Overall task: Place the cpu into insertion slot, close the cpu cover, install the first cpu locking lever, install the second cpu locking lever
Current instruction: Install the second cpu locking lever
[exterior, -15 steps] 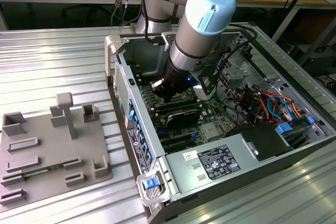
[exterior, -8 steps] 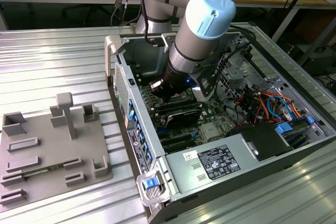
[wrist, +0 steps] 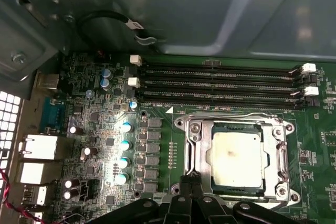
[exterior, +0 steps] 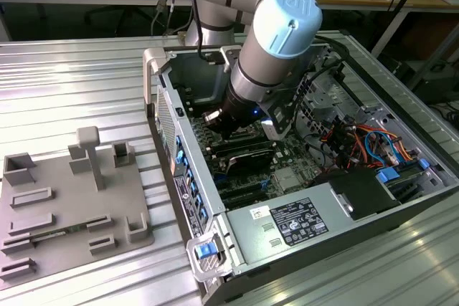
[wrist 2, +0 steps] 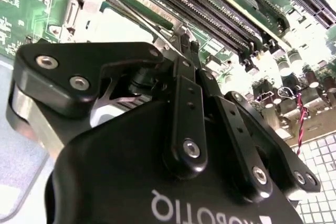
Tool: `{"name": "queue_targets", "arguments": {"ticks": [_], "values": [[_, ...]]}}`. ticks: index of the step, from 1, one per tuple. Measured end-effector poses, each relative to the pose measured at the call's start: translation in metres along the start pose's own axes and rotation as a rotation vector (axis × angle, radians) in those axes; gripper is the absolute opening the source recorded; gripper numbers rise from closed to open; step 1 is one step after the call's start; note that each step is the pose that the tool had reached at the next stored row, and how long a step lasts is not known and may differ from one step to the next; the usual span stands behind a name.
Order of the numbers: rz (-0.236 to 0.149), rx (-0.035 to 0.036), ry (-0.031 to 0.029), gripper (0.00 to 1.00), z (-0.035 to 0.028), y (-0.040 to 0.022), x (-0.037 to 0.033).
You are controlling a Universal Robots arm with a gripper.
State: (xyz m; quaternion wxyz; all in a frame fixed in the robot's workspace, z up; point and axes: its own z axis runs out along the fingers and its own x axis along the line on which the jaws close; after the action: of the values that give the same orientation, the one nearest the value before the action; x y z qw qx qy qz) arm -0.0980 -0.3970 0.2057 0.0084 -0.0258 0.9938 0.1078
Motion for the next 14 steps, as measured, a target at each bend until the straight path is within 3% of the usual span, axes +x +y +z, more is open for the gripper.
{"name": "queue_targets", "arguments": {"ticks": [2,12,14], "values": [[-0.001,0.0000,0.0002,0.11,-0.0048,0.0010,-0.0006],[-0.001,0.0014,0.0002,0.11,-0.0402,0.0091,-0.0037],[-0.001,0.0014,0.0003,0.11,-0.0411,0.0091,-0.0059]]}}
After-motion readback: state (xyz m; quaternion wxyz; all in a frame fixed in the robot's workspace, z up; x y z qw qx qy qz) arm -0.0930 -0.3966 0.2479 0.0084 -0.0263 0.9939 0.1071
